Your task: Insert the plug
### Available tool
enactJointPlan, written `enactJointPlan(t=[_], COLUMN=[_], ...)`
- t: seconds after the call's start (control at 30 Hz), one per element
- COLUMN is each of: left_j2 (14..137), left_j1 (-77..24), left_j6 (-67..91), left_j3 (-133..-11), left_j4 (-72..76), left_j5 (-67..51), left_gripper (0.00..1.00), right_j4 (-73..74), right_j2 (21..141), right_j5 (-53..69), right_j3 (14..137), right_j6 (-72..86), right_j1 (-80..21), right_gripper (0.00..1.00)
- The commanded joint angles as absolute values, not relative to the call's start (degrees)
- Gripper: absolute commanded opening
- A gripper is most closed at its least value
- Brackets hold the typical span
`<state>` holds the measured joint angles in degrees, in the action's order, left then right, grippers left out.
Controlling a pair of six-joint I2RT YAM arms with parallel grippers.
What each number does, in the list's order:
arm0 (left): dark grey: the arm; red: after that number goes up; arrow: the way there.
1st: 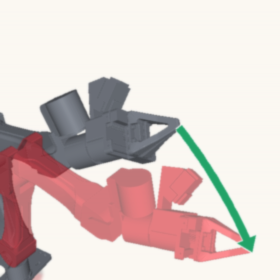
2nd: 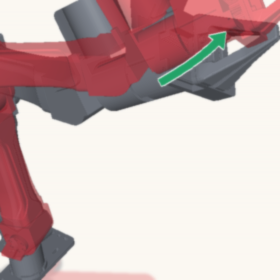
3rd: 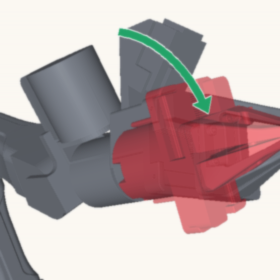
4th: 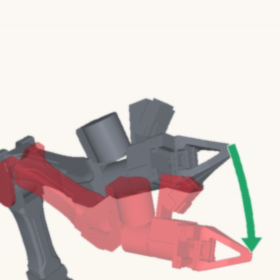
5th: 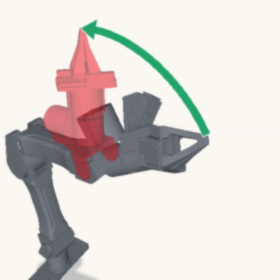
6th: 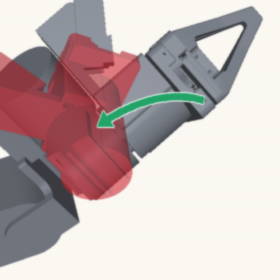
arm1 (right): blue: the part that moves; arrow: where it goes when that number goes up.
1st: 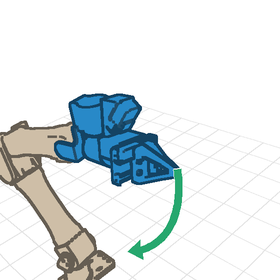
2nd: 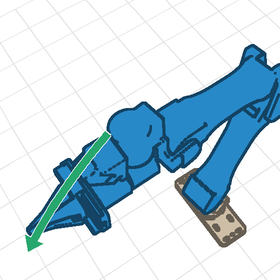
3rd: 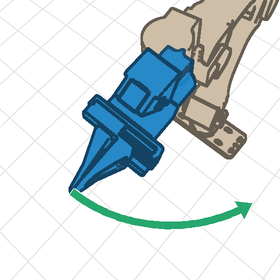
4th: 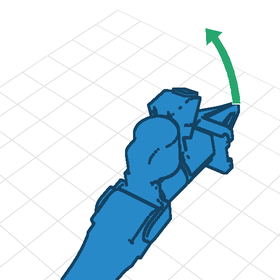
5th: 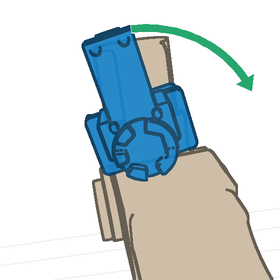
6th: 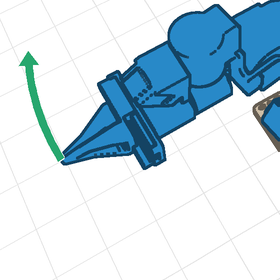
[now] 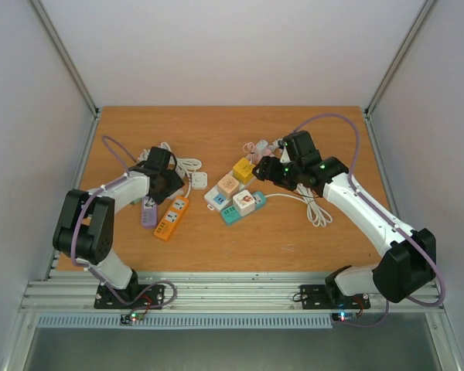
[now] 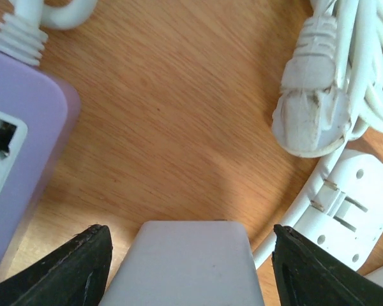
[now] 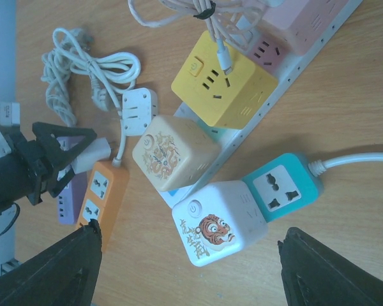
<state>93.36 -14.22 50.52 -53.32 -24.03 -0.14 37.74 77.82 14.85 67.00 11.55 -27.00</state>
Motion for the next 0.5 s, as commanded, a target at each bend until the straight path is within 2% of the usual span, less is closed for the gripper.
enactJointPlan(t=[0.0, 0.07, 0.27, 0.47], left_j2=[93.00, 92.87, 90.84, 86.86], left_j1=[-14.21, -14.18, -14.22, -14.91], left_j6=[48.63, 47.97, 45.45, 39.19], left_j3=[-52.31, -52.15, -52.83, -57.61], left_j4=[-23.04, -23.31, -24.43, -33.72], left_j5=[-2.90, -3.49, -2.49, -0.25], left_gripper=[0.70, 0.68, 0.50, 0.47], right_j4=[38.03, 38.13, 37.88, 38.31], right_j2=[76.82, 76.73, 76.78, 76.25], right_j5=[14.51, 14.35, 14.59, 14.33], right_j3=[66.88, 66.88, 67.02, 67.24], right_j6=[11.91, 11.78, 11.97, 11.35], right_j1=[-27.33, -27.29, -27.34, -27.33], right_gripper=[0.77, 0.77, 0.76, 0.76])
